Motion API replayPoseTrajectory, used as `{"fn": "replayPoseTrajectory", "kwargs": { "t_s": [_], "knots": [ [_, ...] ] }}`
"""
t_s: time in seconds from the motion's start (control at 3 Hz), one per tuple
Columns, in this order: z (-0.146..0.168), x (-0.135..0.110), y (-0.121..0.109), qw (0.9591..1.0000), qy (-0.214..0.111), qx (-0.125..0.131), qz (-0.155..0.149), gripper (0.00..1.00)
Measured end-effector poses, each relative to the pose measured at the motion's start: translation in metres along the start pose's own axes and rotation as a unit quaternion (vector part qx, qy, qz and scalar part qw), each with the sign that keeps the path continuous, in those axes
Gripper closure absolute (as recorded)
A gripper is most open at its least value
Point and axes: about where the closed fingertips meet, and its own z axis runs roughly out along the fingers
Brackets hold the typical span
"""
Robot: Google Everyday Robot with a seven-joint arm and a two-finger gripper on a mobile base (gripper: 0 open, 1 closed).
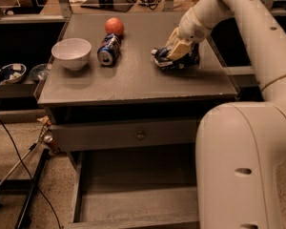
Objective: Place blue chip bag into middle drawer
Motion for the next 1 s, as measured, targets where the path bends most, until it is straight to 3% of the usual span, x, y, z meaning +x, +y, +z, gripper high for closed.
{"fn": "replayPoseTrajectory", "kwargs": {
  "t_s": [0.33, 0.67, 1.0],
  "knots": [
    [-0.044, -0.001, 0.008, 0.9989, 0.017, 0.029, 0.032, 1.0],
    [-0.068, -0.005, 0.017, 0.9975, 0.027, 0.047, 0.046, 1.0],
    [-0.086, -0.025, 0.03, 0.9959, 0.027, 0.076, 0.042, 1.0]
  ]
}}
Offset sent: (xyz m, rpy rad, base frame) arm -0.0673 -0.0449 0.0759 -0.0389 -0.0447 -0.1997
